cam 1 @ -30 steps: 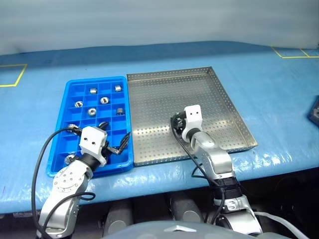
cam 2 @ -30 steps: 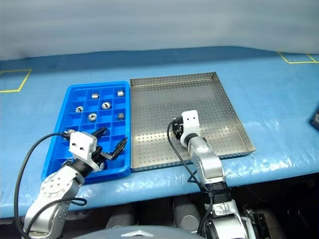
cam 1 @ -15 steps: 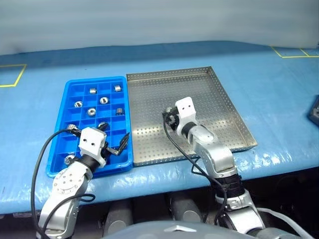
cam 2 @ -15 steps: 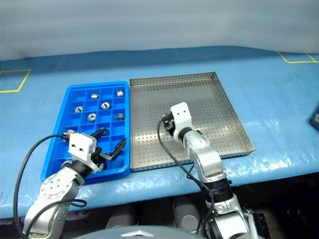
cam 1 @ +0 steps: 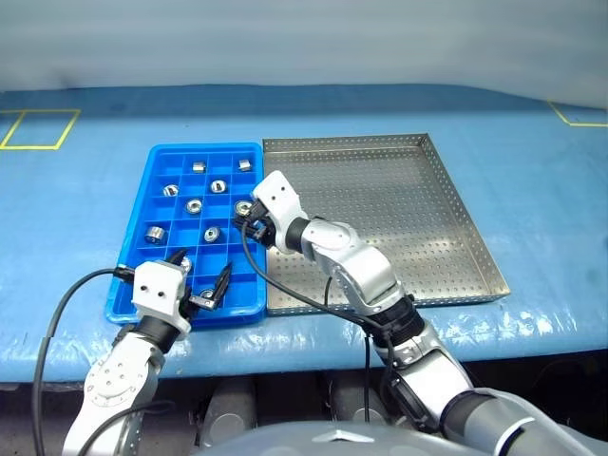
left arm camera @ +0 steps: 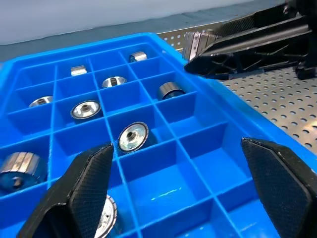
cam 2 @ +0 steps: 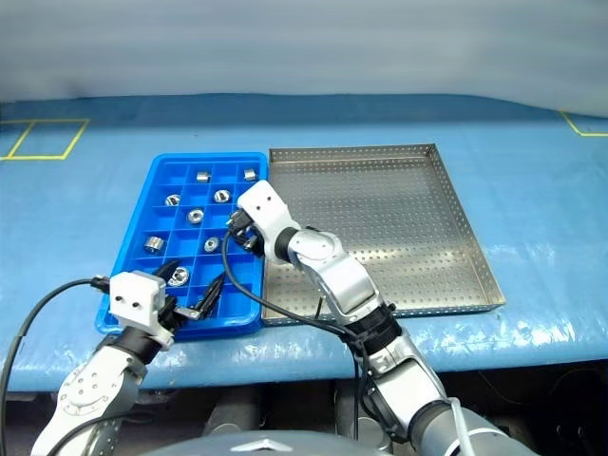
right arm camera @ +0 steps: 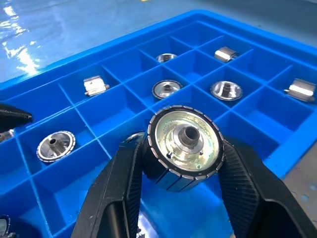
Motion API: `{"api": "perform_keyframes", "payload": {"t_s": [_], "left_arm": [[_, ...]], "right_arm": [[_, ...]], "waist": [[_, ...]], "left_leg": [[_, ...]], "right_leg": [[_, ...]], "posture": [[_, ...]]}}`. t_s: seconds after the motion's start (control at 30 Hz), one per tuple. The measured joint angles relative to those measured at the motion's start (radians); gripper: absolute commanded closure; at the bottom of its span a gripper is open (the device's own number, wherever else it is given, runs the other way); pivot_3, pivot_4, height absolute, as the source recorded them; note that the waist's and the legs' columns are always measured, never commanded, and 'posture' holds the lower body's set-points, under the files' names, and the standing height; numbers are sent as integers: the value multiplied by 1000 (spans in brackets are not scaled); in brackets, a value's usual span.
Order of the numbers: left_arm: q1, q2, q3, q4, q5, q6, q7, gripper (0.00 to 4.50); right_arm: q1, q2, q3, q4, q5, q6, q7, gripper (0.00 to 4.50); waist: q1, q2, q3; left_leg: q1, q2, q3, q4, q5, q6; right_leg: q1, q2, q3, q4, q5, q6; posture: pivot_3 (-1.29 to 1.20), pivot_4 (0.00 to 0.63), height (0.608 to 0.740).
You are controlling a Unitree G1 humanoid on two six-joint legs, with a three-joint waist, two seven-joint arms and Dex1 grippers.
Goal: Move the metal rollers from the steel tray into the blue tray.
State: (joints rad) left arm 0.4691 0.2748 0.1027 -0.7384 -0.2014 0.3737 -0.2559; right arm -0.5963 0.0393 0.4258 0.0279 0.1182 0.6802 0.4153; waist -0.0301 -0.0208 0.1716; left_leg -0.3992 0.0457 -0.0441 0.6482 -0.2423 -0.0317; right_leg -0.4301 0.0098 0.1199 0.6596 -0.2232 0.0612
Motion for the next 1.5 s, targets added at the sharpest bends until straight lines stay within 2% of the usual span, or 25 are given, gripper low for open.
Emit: {"api": "perform_keyframes", "payload": {"t_s": [0.3, 0.57, 0.83, 0.87, 1.07, 1.23, 1.5], "left_arm": [[65, -20, 12, -21, 5, -23, 21, 0], [63, -19, 7, -21, 5, -34, 25, 0], [23, -13, 5, -21, 3, -31, 10, 0], [19, -10, 5, -21, 2, -30, 8, 0], [-23, 6, 5, -17, 1, -16, -8, 0], [-78, 27, 6, 7, 0, -3, -27, 0], [-206, 60, -20, 92, -5, 18, -73, 0]], "right_arm": [[31, -16, 37, 12, -16, 9, 42, 2651], [98, -98, 35, -135, -11, 89, 54, 2651], [130, -150, 24, -260, 10, 181, 61, 175], [132, -150, 20, -264, 10, 182, 55, 76], [148, -143, -28, -266, 2, 176, -11, 76], [183, -128, -129, -278, 5, 105, -67, 76], [312, -203, -220, -345, 8, -7, -71, 76]], "waist": [[46, 0, 0], [54, 0, 0], [54, 0, 0], [52, 0, 0], [40, 0, 0], [19, 0, 0], [-37, 0, 0]], "left_leg": [[0, 0, 0, 0, 0, 0], [-1, 0, 0, -1, 0, 0], [0, 0, 1, 0, 0, 0], [0, 0, 0, 0, 0, 0], [-1, 0, 1, -1, 0, 0], [-1, 0, 1, 0, 0, 0], [-1, 0, 1, 0, 0, 0]], "right_leg": [[0, 0, -1, -1, -1, -1], [-1, -1, -1, -1, -2, -2], [-1, -1, -1, -1, -2, -2], [-1, -1, -1, -1, -2, -2], [-1, -1, -1, -1, -2, -2], [-1, -1, -1, -1, -1, -1], [-1, -1, 0, -1, -1, -1]], "posture": [[253, 150, 740], [217, 150, 740], [172, 150, 740], [172, 150, 740], [107, 150, 740], [29, 150, 740], [-81, 150, 740]]}}
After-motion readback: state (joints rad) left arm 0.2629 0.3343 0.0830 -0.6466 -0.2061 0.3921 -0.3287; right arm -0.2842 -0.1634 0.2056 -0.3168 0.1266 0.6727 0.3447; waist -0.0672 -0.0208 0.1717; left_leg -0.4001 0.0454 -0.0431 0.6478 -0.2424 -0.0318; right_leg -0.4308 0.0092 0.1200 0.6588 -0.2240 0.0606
